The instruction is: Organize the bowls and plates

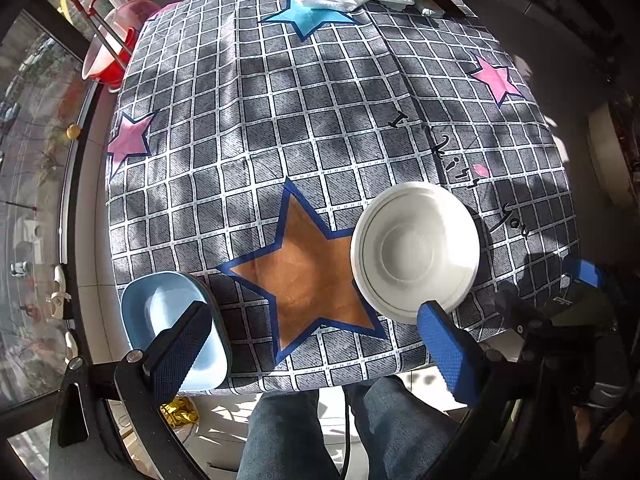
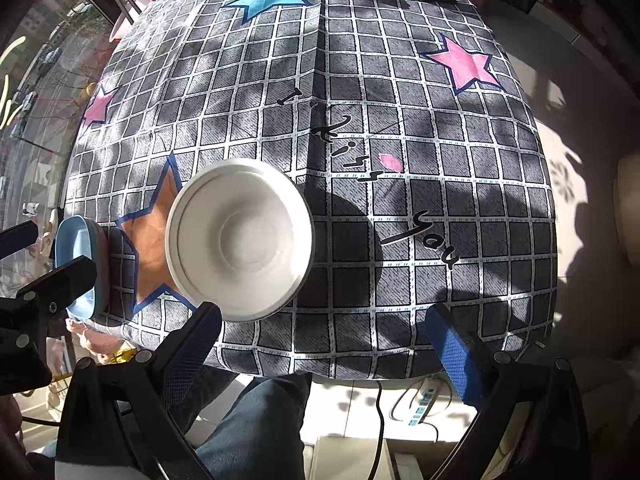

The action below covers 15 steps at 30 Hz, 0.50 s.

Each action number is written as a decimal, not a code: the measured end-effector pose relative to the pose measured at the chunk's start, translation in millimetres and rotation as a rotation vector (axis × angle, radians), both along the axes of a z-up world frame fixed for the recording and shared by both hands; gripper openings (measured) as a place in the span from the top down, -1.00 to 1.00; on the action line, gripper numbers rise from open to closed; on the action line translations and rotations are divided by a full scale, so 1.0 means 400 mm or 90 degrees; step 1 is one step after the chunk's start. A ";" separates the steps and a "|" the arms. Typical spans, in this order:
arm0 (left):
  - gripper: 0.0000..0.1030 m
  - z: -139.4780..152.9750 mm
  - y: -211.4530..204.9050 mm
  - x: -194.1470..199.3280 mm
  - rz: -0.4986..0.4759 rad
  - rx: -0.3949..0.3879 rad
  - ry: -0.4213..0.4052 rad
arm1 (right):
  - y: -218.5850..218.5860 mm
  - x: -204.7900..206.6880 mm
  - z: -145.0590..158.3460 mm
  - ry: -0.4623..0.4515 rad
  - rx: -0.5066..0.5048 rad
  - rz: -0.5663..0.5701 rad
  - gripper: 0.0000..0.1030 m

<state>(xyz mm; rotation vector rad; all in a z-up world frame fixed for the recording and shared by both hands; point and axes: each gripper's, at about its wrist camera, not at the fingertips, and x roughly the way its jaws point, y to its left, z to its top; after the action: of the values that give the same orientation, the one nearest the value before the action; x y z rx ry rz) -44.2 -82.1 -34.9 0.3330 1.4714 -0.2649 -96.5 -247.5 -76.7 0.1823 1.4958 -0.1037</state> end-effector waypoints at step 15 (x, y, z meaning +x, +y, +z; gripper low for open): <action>-0.99 0.012 0.000 -0.012 0.001 -0.002 -0.005 | -0.035 -0.016 0.016 0.013 0.019 -0.041 -0.99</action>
<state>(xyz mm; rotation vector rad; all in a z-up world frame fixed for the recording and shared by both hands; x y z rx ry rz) -49.2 -82.3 -29.9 0.3305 1.4636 -0.2642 -102.8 -261.5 -70.4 0.2548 1.5124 -0.1346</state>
